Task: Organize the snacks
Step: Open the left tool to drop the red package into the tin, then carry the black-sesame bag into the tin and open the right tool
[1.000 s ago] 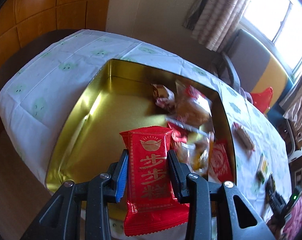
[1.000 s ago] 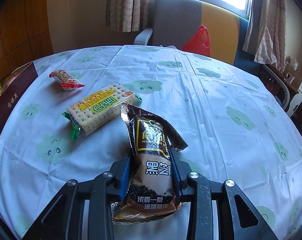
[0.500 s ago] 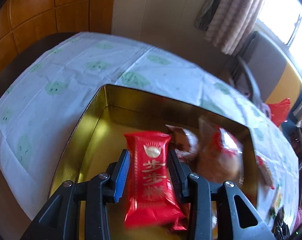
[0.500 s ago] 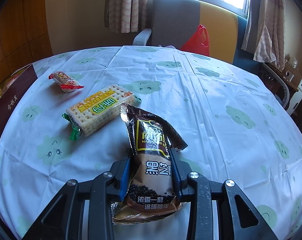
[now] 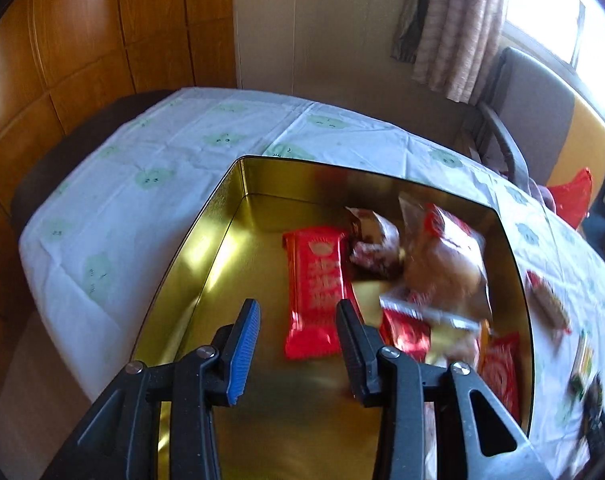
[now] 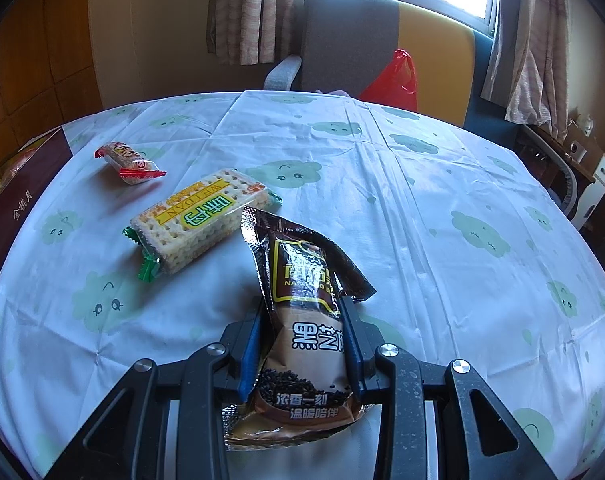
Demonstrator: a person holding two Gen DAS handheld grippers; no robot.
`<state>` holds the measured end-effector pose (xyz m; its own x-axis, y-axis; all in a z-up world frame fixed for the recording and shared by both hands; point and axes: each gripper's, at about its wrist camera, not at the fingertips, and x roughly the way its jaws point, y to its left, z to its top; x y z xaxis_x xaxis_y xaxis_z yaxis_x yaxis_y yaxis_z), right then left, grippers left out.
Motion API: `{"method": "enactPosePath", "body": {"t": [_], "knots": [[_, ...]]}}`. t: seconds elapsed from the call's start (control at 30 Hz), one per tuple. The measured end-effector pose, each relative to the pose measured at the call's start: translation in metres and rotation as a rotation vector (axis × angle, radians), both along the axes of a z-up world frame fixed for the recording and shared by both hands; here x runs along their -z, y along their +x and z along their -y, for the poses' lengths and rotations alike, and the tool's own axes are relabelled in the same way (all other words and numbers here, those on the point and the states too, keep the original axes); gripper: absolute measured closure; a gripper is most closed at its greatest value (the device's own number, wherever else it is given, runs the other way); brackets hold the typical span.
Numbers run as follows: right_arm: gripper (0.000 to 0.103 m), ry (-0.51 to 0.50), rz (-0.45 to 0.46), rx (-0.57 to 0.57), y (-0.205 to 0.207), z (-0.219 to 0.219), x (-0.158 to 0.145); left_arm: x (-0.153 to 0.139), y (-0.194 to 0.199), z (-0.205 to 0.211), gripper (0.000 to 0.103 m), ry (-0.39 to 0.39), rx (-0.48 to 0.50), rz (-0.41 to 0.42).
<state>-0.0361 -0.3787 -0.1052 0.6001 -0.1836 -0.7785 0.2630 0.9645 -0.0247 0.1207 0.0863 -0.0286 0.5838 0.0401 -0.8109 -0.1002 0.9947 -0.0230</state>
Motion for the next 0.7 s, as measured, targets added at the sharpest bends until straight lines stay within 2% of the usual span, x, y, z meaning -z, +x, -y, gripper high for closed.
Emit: {"method": "enactPosePath", "body": {"t": [0.3, 0.53, 0.7], "knots": [[0.067, -0.001, -0.011, 0.008, 0.0, -0.001, -0.001, -0.013, -0.048, 0.019, 0.063, 0.035, 0.058, 0.053], [0.068, 0.0, -0.028, 0.009, 0.003, -0.002, -0.002, -0.014, -0.066, 0.024, 0.063, 0.028, 0.081, 0.054], [0.07, 0.048, -0.04, 0.017, 0.003, 0.0, -0.005, -0.011, -0.076, 0.025, 0.063, 0.014, 0.092, 0.05]]}}
